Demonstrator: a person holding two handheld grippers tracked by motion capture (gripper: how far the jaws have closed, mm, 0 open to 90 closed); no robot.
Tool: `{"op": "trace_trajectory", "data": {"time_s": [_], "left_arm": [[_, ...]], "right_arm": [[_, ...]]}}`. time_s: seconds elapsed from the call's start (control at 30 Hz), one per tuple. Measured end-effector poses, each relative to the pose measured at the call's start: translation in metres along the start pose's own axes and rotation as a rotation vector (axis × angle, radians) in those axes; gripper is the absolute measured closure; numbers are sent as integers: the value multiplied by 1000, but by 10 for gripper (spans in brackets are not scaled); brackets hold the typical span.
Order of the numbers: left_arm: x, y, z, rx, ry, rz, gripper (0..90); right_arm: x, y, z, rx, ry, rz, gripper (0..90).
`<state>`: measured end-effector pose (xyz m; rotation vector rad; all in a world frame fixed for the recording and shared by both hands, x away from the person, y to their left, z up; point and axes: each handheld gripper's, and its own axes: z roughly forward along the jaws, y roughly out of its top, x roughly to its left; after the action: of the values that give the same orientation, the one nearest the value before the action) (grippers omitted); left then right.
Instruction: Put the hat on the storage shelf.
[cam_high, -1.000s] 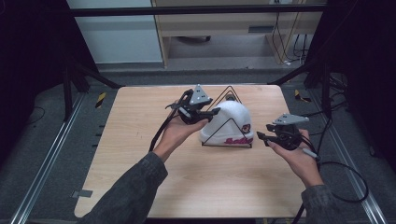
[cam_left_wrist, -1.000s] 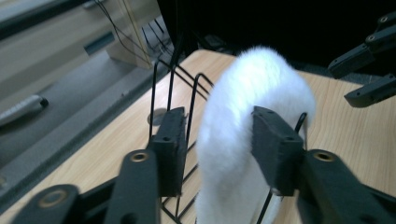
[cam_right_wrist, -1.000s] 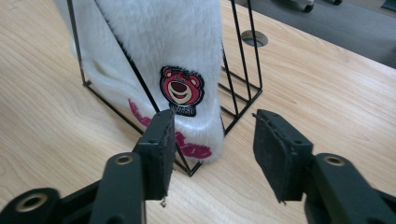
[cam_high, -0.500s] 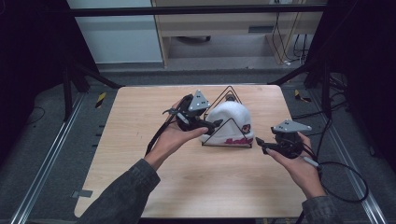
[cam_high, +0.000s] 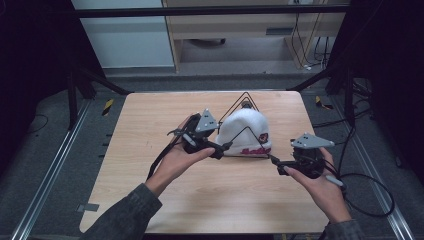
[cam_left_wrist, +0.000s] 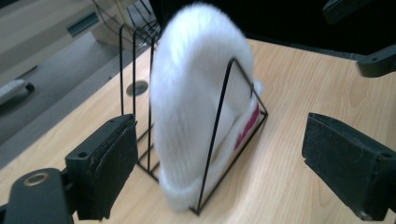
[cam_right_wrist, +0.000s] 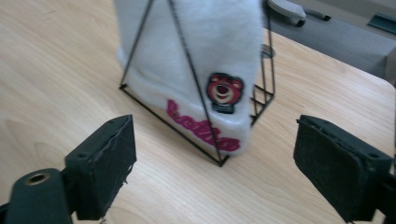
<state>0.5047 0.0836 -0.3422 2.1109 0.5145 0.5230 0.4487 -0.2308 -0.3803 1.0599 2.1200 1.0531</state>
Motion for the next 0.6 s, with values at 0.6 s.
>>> {"op": "trace_trajectory", "data": {"time_s": [0.6], "left_arm": [[31, -94, -63, 43, 85, -124, 51]], "right_arm": [[81, 11, 47, 3, 147, -80, 74]]}}
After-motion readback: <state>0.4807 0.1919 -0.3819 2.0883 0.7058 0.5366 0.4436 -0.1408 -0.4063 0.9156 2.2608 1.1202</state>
